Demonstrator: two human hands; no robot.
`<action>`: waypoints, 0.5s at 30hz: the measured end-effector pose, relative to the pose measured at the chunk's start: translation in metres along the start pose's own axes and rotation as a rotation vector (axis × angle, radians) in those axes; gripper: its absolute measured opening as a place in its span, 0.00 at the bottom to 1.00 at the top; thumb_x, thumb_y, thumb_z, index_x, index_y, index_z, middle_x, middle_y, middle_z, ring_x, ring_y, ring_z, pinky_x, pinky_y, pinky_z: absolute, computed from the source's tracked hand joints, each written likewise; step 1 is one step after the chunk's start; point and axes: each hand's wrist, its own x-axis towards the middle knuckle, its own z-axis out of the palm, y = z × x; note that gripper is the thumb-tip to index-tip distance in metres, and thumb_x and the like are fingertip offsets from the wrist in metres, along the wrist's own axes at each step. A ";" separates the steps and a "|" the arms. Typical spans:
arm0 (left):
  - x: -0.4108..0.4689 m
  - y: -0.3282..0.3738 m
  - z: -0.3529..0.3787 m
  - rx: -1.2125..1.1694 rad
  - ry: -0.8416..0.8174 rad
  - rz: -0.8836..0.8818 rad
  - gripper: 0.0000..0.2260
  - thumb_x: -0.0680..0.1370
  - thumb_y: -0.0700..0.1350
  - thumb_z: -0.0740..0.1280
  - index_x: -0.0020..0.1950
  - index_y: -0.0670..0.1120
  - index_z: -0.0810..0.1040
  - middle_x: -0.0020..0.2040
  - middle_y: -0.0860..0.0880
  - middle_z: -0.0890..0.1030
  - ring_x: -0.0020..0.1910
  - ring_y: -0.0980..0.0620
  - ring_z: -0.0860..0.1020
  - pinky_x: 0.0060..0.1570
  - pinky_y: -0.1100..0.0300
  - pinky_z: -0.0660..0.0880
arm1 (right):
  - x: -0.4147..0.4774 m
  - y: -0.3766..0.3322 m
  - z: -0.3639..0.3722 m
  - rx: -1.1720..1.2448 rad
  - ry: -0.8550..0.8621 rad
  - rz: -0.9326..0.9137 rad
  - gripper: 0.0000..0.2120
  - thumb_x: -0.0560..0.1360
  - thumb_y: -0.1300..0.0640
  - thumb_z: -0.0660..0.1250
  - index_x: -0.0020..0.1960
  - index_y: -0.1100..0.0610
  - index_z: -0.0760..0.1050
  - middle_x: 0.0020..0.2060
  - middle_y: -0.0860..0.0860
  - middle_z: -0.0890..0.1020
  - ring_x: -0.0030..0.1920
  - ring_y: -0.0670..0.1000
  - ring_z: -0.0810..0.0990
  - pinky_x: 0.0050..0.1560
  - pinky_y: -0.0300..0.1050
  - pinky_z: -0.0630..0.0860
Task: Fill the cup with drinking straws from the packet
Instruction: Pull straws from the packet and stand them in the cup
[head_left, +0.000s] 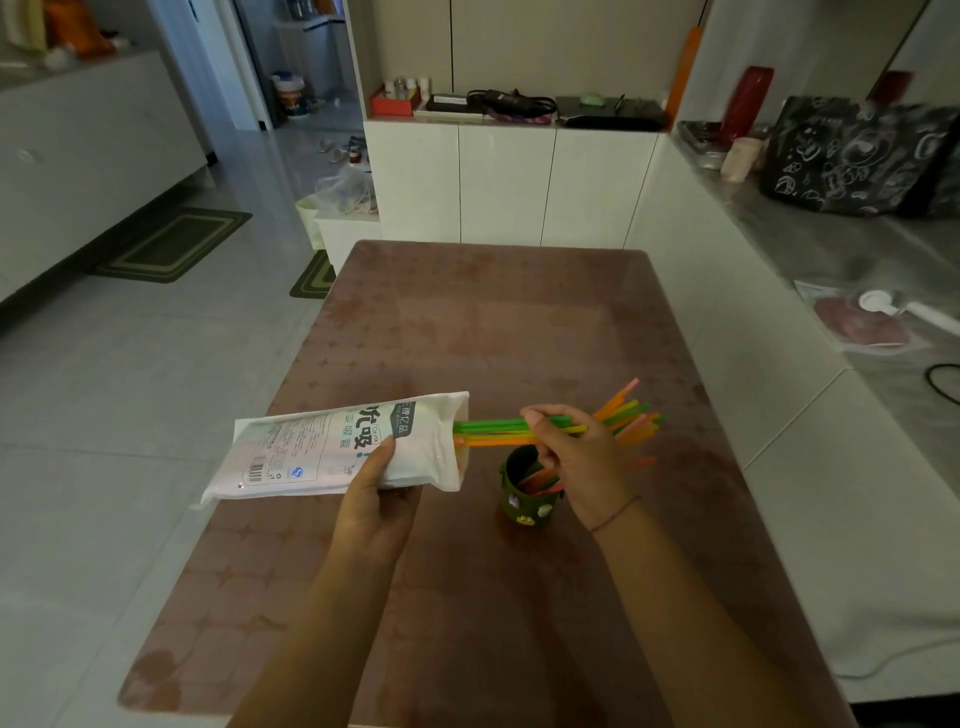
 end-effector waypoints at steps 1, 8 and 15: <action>0.001 0.001 -0.001 -0.009 0.004 0.003 0.16 0.76 0.34 0.64 0.61 0.49 0.72 0.50 0.49 0.85 0.50 0.51 0.83 0.41 0.55 0.82 | 0.002 -0.001 -0.003 0.010 0.008 0.011 0.03 0.73 0.62 0.67 0.42 0.58 0.80 0.20 0.48 0.70 0.22 0.46 0.65 0.24 0.36 0.65; 0.007 0.009 -0.007 -0.045 0.035 0.002 0.16 0.76 0.34 0.64 0.60 0.48 0.72 0.48 0.49 0.86 0.48 0.51 0.84 0.39 0.55 0.81 | 0.006 -0.010 -0.016 0.279 0.013 0.105 0.04 0.74 0.66 0.64 0.42 0.63 0.77 0.29 0.54 0.72 0.23 0.43 0.69 0.22 0.34 0.65; 0.000 -0.004 0.000 -0.033 -0.034 -0.074 0.20 0.73 0.35 0.66 0.64 0.48 0.71 0.58 0.46 0.81 0.56 0.49 0.81 0.45 0.52 0.82 | -0.002 -0.006 -0.003 0.314 -0.096 0.196 0.08 0.76 0.63 0.62 0.43 0.62 0.79 0.29 0.51 0.76 0.28 0.45 0.72 0.26 0.35 0.71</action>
